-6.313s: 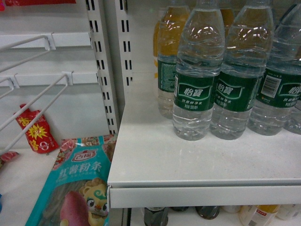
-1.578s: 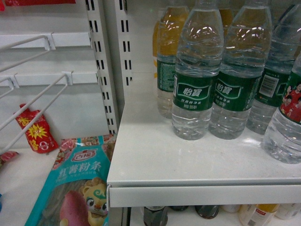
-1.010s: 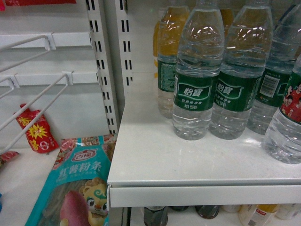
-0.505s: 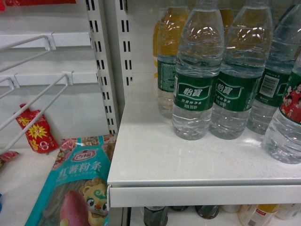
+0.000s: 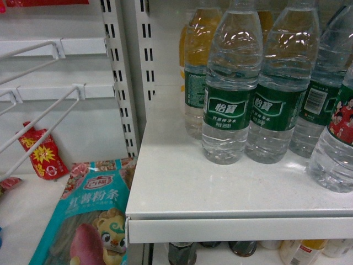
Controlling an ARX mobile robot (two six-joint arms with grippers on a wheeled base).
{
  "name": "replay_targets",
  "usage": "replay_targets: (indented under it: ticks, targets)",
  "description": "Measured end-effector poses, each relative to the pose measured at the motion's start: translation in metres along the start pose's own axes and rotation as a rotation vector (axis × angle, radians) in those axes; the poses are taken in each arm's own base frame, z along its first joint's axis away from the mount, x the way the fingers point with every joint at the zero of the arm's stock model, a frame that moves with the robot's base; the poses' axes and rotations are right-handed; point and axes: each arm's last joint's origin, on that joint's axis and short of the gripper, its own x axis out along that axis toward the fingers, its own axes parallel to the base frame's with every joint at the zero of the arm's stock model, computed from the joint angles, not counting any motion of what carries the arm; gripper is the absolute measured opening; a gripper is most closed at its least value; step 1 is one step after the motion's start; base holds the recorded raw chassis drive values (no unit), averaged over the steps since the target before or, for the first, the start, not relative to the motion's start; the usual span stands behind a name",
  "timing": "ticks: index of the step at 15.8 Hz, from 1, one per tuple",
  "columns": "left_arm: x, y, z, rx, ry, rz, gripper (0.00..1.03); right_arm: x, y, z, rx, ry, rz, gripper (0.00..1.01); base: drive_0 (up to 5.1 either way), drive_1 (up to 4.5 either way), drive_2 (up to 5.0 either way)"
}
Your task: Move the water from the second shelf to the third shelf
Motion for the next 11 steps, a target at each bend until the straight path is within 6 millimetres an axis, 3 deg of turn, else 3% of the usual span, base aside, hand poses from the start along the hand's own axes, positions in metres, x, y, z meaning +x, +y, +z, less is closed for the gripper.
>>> replay_targets:
  ticks: [7,11]
  targets:
    - [0.0000,0.0000,0.0000,0.000,0.000,0.000,0.98,-0.0077,0.0000,-0.0001,-0.001,-0.021,0.000,0.02,0.0,0.00,0.0]
    - [0.0000,0.0000,0.0000,0.000,0.000,0.000,0.98,-0.0077,0.0000,-0.0001,-0.001,-0.021,0.000,0.49,0.0,0.00,0.0]
